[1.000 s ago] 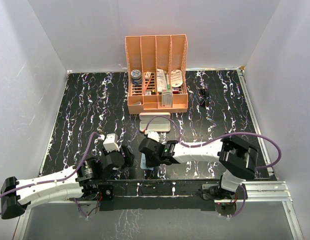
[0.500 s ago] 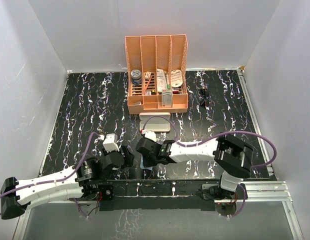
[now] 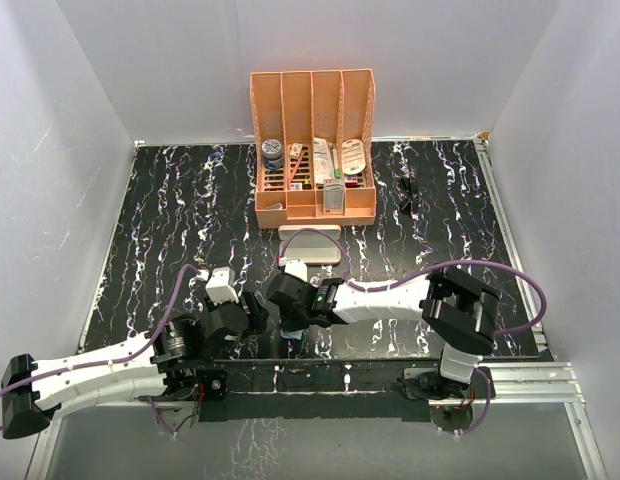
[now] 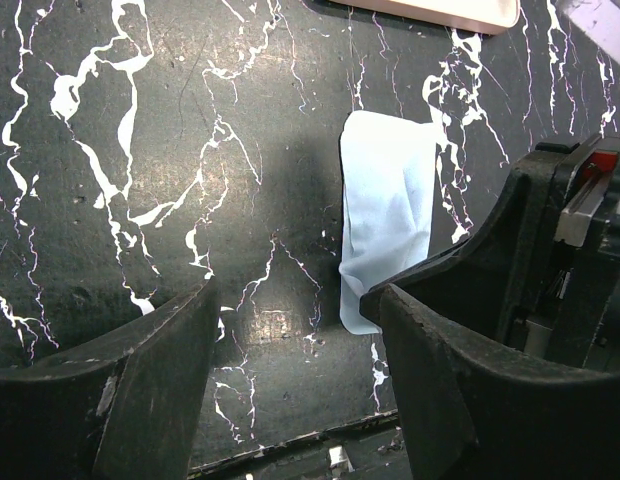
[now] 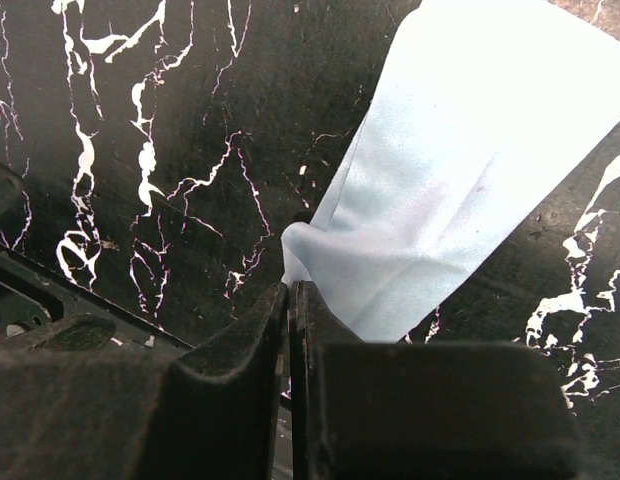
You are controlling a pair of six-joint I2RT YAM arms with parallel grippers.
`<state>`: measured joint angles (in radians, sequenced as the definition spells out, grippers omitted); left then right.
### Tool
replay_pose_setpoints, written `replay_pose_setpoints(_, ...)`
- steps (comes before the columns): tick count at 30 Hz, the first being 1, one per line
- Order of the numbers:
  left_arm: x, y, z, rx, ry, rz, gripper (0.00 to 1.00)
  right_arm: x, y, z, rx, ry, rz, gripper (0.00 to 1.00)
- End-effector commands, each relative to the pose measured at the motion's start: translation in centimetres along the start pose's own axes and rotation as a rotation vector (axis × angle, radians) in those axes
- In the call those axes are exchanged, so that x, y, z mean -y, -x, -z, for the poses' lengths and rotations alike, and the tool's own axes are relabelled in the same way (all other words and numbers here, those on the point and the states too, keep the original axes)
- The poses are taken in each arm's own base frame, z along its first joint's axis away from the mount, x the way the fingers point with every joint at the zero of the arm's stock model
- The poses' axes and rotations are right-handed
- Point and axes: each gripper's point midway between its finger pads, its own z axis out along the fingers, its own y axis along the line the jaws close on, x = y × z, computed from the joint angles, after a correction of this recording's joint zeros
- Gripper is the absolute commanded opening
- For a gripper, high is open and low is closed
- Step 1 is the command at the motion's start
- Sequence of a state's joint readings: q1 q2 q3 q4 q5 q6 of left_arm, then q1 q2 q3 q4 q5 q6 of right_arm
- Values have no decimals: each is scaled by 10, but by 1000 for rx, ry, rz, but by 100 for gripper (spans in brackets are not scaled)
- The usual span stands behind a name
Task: Organize the sunglasses
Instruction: Fold the glasses cleaning cloth at the center of the board.
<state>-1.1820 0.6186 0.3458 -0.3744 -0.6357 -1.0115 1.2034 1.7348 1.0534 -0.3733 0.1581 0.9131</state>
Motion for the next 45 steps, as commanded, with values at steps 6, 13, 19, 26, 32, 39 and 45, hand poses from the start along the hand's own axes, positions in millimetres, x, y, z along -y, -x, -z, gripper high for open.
replay_pose_setpoints(6,1,3,0,10,5,-6,63,-3,4,-2,28,10,13,5)
replay_pose_setpoints(13,0,2,0,8,6,-5,63,5,-2,-4,18,-7,15,5)
replay_pose_setpoints(19,0,2,0,8,6,-2,63,11,-7,-6,10,-22,10,5)
replay_pose_setpoints(26,0,2,0,7,6,-2,63,7,-4,-5,18,-12,7,5)
replay_pose_setpoints(32,-1,1,0,4,8,-2,63,4,-2,-5,21,0,12,10)
replay_pose_setpoints(39,-2,0,0,5,6,1,63,6,-4,-4,23,4,7,21)
replay_pose_setpoints(45,0,1,0,6,4,-2,63,4,-1,-1,32,15,4,22)
